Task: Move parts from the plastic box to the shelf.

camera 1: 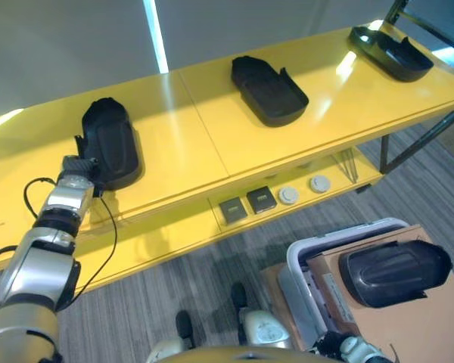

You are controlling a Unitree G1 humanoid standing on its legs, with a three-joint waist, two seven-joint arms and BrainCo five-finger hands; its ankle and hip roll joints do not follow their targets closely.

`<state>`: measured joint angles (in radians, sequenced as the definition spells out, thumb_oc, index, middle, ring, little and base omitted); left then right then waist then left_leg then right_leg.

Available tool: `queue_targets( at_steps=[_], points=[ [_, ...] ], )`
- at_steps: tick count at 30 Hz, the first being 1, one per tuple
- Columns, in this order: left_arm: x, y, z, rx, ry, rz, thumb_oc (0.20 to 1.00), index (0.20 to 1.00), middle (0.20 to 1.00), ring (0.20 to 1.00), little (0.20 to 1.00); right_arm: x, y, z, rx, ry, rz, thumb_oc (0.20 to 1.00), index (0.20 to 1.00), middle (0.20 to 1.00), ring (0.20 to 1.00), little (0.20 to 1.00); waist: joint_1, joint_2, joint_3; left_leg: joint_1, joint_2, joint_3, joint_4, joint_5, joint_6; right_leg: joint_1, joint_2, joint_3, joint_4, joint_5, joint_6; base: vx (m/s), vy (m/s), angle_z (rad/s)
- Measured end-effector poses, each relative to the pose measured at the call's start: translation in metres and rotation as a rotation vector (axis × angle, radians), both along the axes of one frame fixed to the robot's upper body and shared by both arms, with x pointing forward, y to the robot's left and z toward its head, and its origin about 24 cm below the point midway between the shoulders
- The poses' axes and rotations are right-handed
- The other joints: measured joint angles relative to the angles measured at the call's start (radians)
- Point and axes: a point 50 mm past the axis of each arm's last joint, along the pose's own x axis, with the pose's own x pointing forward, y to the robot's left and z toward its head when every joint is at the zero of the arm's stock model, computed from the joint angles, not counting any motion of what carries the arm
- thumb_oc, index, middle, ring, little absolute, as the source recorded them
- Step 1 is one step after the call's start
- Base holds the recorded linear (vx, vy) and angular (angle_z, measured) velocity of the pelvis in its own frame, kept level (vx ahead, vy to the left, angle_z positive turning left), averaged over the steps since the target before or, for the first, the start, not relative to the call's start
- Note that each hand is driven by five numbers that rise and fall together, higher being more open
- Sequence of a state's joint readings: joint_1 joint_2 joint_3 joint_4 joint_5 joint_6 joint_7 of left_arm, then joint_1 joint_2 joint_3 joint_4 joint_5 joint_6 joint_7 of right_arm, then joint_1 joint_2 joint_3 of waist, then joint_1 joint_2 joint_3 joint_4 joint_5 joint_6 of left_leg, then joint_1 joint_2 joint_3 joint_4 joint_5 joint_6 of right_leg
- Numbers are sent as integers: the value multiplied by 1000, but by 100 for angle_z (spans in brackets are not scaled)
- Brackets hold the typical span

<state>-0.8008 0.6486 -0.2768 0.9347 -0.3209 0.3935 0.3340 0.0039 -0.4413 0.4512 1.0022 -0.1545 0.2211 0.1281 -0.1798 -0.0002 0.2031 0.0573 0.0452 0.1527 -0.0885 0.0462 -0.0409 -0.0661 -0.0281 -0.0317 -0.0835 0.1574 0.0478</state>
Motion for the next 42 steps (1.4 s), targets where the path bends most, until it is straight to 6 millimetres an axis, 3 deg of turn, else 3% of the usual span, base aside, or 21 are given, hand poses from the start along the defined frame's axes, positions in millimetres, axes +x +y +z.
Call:
queue_targets(
  at_steps=[8,13,17,19,21,23,25,26,27,28,29,30,31,35,36,39,42],
  points=[
    [0,-2,0,2,-10,-11,1000,1000,1000,1000,1000,-6,1,-2,3,16,4,1000,1000,1000,1000,1000,10,-10,-11,14,0,10,0,-6,8,12,0,15,0,4,0,2,-5,-5],
    [0,-20,7,30,-123,-96,1000,1000,1000,1000,1000,-15,2,-4,5,36,-13,1000,1000,1000,1000,1000,25,-11,-18,15,-1,2,0,-5,8,18,-2,6,0,3,0,17,0,4],
    [-7,-33,39,94,-338,-176,1000,1000,1000,1000,1000,-29,4,-9,10,73,-50,1000,1000,1000,1000,1000,57,-12,-26,21,2,-19,-1,-6,8,34,-3,-15,0,-7,-4,55,20,13],
    [-31,-40,73,102,-546,-264,1000,1000,1000,1000,1000,-39,5,-12,13,91,-77,1000,1000,1000,1000,1000,76,-12,-26,24,3,-30,-1,-8,6,45,-3,-29,0,-9,-8,36,29,16],
    [-48,-49,86,86,-637,-334,1000,1000,1000,1000,1000,-47,6,-13,14,107,-94,1000,1000,1000,1000,1000,98,-10,-28,39,3,-45,0,-9,4,67,-4,-40,-1,-12,-7,17,34,21],
    [-82,-66,91,72,-711,-462,1000,1000,1000,1000,1000,-61,5,-15,7,136,-126,1000,1000,1000,1000,1000,132,-4,-31,52,3,-47,0,-16,1,79,-5,-42,-3,-19,-4,0,44,9],
    [-98,-80,74,4,-673,-565,1000,1000,1000,1000,1000,-76,3,-16,-5,181,-149,1000,1000,1000,1000,1000,172,11,-42,50,-4,-68,0,-15,2,87,-13,-62,-3,-24,2,-3,57,30],
    [-109,-86,51,-72,-599,-608,1000,1000,1000,1000,1000,-84,-1,-16,-18,205,-180,1000,1000,1000,1000,1000,185,19,-47,51,-11,-76,0,-15,4,94,-19,-69,-7,-34,7,-6,67,30],
    [-116,-90,27,-157,-491,-662,934,934,934,934,934,-87,-5,-16,-32,221,-184,1000,1000,1000,1000,1000,211,27,-47,49,-15,-88,0,-21,7,96,-23,-77,-7,-37,12,-7,67,29],
    [-119,-91,17,-186,-449,-682,608,608,608,608,608,-89,-5,-16,-34,228,-180,1000,1000,1000,1000,1000,215,28,-47,47,-16,-96,0,-21,8,97,-26,-84,-7,-37,12,-7,54,25],
    [-121,-95,6,-233,-395,-718,526,526,526,526,526,-90,-4,-16,-35,235,-180,1000,1000,1000,1000,1000,222,31,-47,45,-17,-101,0,-19,9,100,-27,-91,-7,-37,12,-12,43,16],
    [-122,-99,-1,-272,-364,-739,335,335,335,335,335,-90,-4,-16,-35,235,-179,1000,1000,1000,1000,1000,231,33,-48,45,-18,-100,0,-18,10,98,-28,-90,-7,-37,13,-13,41,9],
    [-126,-106,-14,-336,-317,-763,200,200,200,200,200,-91,-5,-16,-39,239,-175,1000,1000,1000,1000,1000,235,38,-50,43,-19,-102,-1,-18,10,98,-30,-91,-7,-37,13,-13,39,2],
    [-143,-131,-75,-530,-71,-792,200,200,200,200,200,-89,-7,-16,-50,245,-174,1000,1000,1000,1000,1000,231,53,-59,42,-19,-105,-1,-18,10,98,-30,-93,-7,-37,13,0,0,0],
    [-145,-136,-83,-563,-52,-782,200,200,200,200,200,-87,-8,-16,-52,245,-175,1000,1000,1000,1000,1000,231,54,-59,42,-18,-106,-1,-16,11,97,-30,-93,-7,-37,13,0,0,0],
    [-151,-149,-95,-604,-27,-803,200,200,200,200,200,-87,-7,-16,-54,248,-174,1000,1000,1000,1000,1000,219,54,-59,42,-17,-110,-1,-14,13,99,-29,-97,-7,-37,14,-1,-5,3],
    [-144,-155,-91,-593,-85,-811,200,200,200,200,200,-86,-7,-16,-65,243,-164,1000,1000,1000,1000,1000,206,53,-59,43,-17,-110,0,-12,15,101,-29,-98,-7,-37,14,0,0,0]
  ],
)
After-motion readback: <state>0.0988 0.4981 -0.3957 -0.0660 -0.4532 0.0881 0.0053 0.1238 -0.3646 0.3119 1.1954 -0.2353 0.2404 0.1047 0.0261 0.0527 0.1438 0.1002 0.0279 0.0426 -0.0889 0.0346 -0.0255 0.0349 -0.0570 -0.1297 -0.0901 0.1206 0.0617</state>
